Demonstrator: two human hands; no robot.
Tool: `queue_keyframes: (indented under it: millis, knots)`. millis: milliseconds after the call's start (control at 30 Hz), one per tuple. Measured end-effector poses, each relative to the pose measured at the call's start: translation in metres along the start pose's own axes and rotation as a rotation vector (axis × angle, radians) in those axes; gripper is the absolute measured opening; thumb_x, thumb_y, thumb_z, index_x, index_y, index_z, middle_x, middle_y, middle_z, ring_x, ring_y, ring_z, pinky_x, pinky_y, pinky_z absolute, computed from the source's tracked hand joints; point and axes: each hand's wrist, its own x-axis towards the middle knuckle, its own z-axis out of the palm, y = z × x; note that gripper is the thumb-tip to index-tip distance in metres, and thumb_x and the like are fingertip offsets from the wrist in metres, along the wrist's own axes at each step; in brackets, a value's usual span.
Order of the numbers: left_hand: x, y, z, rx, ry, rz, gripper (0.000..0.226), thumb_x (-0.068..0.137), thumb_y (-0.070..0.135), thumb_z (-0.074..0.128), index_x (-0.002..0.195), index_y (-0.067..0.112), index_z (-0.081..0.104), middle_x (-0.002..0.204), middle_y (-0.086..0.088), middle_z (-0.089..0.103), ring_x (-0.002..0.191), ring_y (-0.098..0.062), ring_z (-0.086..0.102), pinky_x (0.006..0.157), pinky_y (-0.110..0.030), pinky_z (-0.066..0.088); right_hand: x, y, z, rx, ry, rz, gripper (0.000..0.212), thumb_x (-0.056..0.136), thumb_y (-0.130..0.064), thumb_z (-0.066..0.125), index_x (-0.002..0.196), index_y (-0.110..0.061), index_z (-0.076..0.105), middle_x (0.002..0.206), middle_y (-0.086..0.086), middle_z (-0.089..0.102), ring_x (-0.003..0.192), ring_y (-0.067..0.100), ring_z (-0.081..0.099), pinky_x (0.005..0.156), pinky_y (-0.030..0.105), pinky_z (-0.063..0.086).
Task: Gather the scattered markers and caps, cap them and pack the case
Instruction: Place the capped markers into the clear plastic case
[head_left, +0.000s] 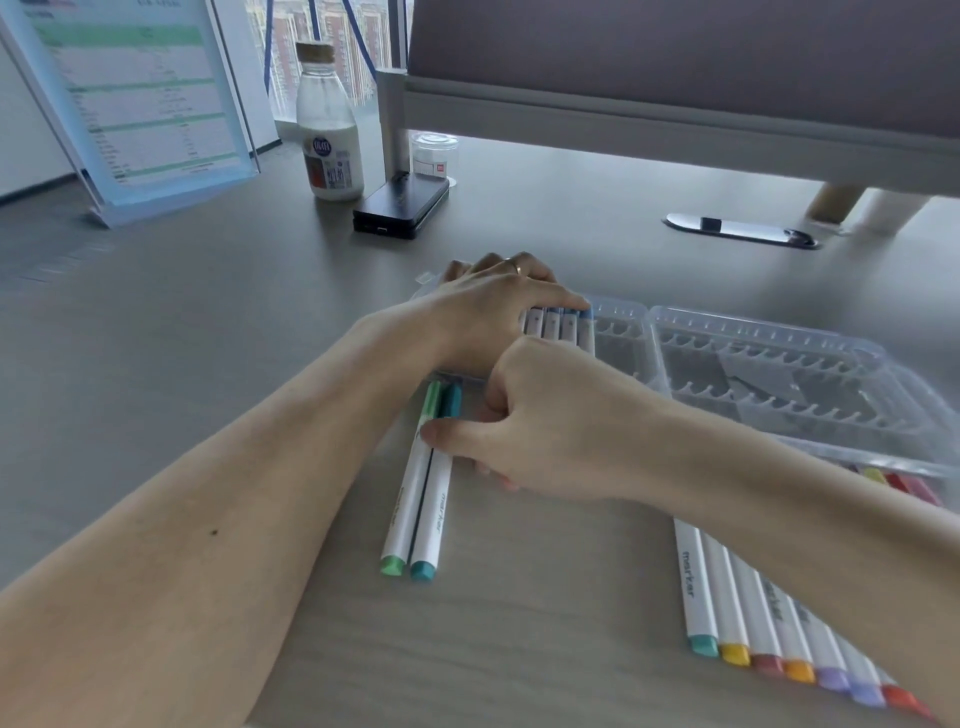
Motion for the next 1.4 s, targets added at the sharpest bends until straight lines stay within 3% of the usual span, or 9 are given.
queue_keyframes:
  millis: [267,500,600,733,833,967,1100,1300,1400]
  knots:
    - [-0.005,0.003,0.000,-0.029,0.002,0.001,0.070,0.076,0.072,0.047,0.145,0.059,0.044,0.152,0.017,0.039,0.141,-0.013,0.031,0.112,-0.039,0.020,-0.009,0.021,-0.016,-0.140,-0.013,0.067,0.041,0.076,-0.046,0.068,0.055,-0.012,0.060,0.047,-0.004,0.052,0.055,0.014,0.058,0.058,0.033,0.050]
    - [-0.007,0.007,-0.003,-0.034,-0.007,-0.008,0.079,0.069,0.080,0.041,0.145,0.058,0.044,0.152,0.017,0.039,0.142,-0.012,0.031,0.110,-0.037,0.020,-0.017,0.021,-0.021,-0.164,-0.027,0.006,0.038,0.081,-0.049,0.067,0.065,-0.014,0.066,0.060,-0.004,0.058,0.060,0.015,0.061,0.067,0.038,0.058]
    - [-0.008,0.008,-0.003,-0.044,-0.009,-0.009,0.090,0.060,0.087,0.033,0.145,0.059,0.045,0.151,0.018,0.039,0.140,-0.010,0.032,0.111,-0.038,0.021,-0.020,0.022,-0.029,-0.112,-0.117,-0.007,0.042,0.087,-0.045,0.062,0.064,-0.011,0.067,0.054,0.001,0.058,0.050,0.009,0.053,0.063,0.033,0.052]
    - [-0.008,0.006,-0.002,-0.047,-0.007,-0.004,0.090,0.058,0.086,0.033,0.143,0.060,0.046,0.148,0.019,0.041,0.138,-0.010,0.033,0.112,-0.040,0.025,-0.018,0.034,-0.050,0.328,-0.261,0.016,0.033,0.093,-0.032,0.056,0.080,-0.006,0.073,0.060,0.002,0.066,0.051,0.011,0.057,0.051,0.025,0.047]
    - [-0.008,0.005,-0.001,-0.060,0.002,-0.002,0.094,0.056,0.095,0.038,0.140,0.056,0.051,0.144,0.021,0.043,0.134,-0.009,0.037,0.107,-0.039,0.029,-0.009,0.055,-0.066,0.650,-0.215,0.096,0.019,0.091,-0.015,0.060,0.089,0.000,0.070,0.075,0.013,0.071,0.057,0.018,0.060,0.047,0.023,0.046]
    - [-0.009,0.003,-0.001,-0.069,0.009,0.002,0.093,0.062,0.102,0.041,0.143,0.056,0.048,0.140,0.023,0.044,0.131,-0.007,0.039,0.108,-0.038,0.031,0.003,0.081,-0.082,0.874,-0.130,0.212,0.020,0.082,-0.016,0.067,0.097,-0.004,0.068,0.086,0.014,0.070,0.061,0.018,0.060,0.046,0.018,0.050]
    - [-0.010,0.001,-0.006,-0.068,-0.018,0.004,0.083,0.071,0.095,0.052,0.145,0.058,0.045,0.139,0.022,0.042,0.132,-0.007,0.039,0.105,-0.034,0.031,0.013,0.102,-0.083,0.871,-0.016,0.315,0.019,0.097,-0.011,0.059,0.102,-0.006,0.076,0.081,0.005,0.071,0.063,0.015,0.058,0.048,0.016,0.052]
    - [-0.013,-0.009,-0.012,-0.082,-0.047,-0.027,0.087,0.067,0.095,0.054,0.145,0.058,0.046,0.146,0.021,0.039,0.139,-0.008,0.035,0.117,-0.042,0.030,0.020,0.101,-0.076,0.838,0.024,0.375,0.034,0.061,-0.027,0.080,0.088,-0.006,0.079,0.073,0.006,0.068,0.054,0.011,0.057,0.046,0.016,0.052]
    - [-0.014,-0.010,-0.014,-0.083,-0.053,-0.032,0.085,0.068,0.093,0.055,0.145,0.057,0.047,0.148,0.020,0.039,0.139,-0.008,0.035,0.118,-0.044,0.029,0.025,0.095,-0.070,0.611,0.063,0.445,0.032,0.069,-0.037,0.085,0.079,-0.007,0.075,0.062,0.004,0.063,0.052,0.012,0.052,0.051,0.021,0.048]
